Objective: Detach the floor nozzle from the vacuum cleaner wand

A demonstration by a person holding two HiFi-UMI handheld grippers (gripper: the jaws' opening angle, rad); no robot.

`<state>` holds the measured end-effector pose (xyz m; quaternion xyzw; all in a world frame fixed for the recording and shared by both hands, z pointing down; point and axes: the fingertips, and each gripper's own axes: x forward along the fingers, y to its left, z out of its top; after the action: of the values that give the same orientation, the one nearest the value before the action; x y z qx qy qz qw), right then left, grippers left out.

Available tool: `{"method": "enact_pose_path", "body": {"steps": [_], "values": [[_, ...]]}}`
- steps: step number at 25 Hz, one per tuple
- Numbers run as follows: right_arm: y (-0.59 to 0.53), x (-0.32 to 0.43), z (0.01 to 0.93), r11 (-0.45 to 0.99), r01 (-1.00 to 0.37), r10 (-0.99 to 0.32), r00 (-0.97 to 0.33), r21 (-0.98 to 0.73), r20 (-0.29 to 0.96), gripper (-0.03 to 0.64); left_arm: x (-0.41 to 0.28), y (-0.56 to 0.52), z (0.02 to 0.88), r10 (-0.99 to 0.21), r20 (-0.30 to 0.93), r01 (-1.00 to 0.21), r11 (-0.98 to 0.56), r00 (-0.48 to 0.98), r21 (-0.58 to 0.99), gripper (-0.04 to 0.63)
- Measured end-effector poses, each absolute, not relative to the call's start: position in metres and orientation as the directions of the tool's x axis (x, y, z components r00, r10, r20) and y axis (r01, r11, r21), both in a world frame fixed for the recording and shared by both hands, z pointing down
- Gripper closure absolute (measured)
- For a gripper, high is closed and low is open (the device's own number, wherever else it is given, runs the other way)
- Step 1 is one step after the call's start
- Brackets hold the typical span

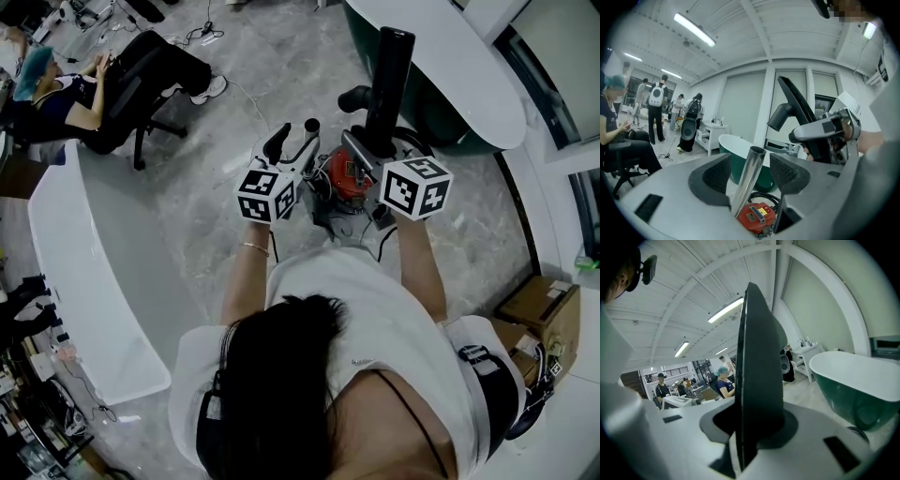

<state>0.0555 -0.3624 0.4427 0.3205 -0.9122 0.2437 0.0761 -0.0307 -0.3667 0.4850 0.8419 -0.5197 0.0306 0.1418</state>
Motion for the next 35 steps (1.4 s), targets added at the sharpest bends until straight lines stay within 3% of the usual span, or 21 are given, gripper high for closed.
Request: {"method": "enact_pose_path", "body": {"steps": [11, 20, 27, 35], "values": [[-0.358, 0.046, 0.457, 0.639, -0.695, -0.609, -0.719, -0.331, 0.335, 0.517, -0.046, -0.346, 0.443, -0.918, 0.146, -0.919, -0.334, 0.368, 0.211, 0.351], [-0.351, 0.047, 0.461, 0.578, -0.764, -0.688, -0.645, -0.287, 0.332, 0.517, -0.037, -0.335, 0.437, -0.911, 0.141, -0.909, -0.350, 0.387, 0.228, 0.354], [-0.341, 0.049, 0.460, 0.540, -0.811, -0.744, -0.584, -0.222, 0.325, 0.517, -0.045, -0.323, 0.440, -0.923, 0.180, -0.933, -0.307, 0.340, 0.189, 0.450], [-0.321, 0.045, 0.453, 0.540, -0.817, -0.760, -0.577, -0.202, 0.301, 0.517, -0.047, -0.310, 0.436, -0.928, 0.173, -0.935, -0.297, 0.330, 0.195, 0.480]]}}
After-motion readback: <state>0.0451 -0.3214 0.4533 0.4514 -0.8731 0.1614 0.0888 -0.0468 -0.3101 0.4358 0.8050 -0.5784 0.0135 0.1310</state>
